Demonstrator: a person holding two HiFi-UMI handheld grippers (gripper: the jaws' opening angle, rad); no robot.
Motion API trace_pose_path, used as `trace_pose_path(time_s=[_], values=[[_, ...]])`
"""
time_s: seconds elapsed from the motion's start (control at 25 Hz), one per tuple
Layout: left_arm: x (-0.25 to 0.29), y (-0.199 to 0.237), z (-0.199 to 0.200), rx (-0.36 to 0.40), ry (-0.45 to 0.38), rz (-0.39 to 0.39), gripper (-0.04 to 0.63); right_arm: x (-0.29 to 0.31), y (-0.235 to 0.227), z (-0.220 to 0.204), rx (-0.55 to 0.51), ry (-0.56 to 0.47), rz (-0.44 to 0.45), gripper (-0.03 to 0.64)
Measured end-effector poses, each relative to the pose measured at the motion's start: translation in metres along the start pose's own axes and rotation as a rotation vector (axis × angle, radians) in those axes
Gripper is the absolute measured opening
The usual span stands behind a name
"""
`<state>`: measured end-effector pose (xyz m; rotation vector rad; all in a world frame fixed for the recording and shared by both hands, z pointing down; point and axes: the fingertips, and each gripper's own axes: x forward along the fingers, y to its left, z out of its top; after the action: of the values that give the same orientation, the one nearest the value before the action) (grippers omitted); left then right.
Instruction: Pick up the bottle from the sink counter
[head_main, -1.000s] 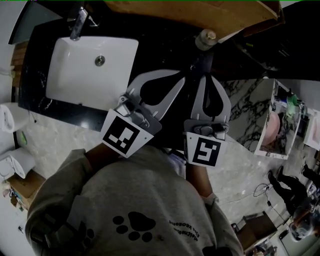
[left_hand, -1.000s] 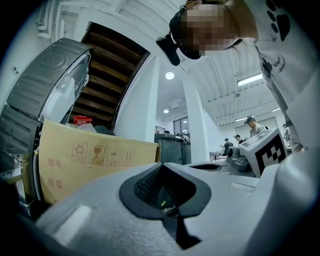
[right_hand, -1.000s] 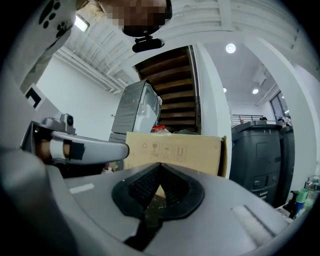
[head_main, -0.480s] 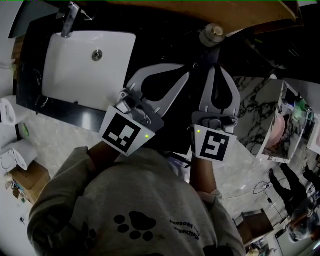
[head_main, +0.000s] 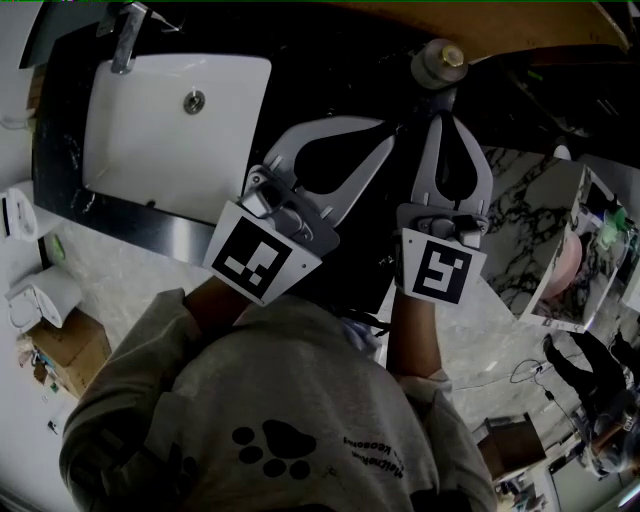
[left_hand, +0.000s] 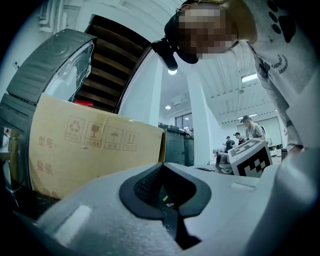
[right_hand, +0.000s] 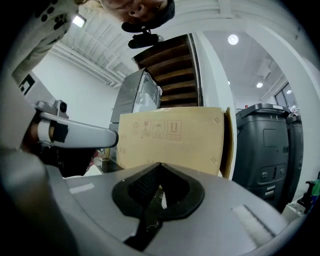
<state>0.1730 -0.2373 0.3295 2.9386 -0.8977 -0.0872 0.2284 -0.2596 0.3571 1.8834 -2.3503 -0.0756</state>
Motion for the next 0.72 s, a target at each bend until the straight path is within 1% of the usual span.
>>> trace_pose_path(time_s=[0.36,0.72], values=[[0.015,0.008,-0.024,-0.024,0.015,0.012,-0.002,0.015,-0.014,-0.023,-0.022,0.032,0.002,0.002],[0.03,0.011,-0.041,-0.045,0.026,0.028,-0.002,0.024,-0.021,-0.043,-0.006,0.057,0.016,0.002]])
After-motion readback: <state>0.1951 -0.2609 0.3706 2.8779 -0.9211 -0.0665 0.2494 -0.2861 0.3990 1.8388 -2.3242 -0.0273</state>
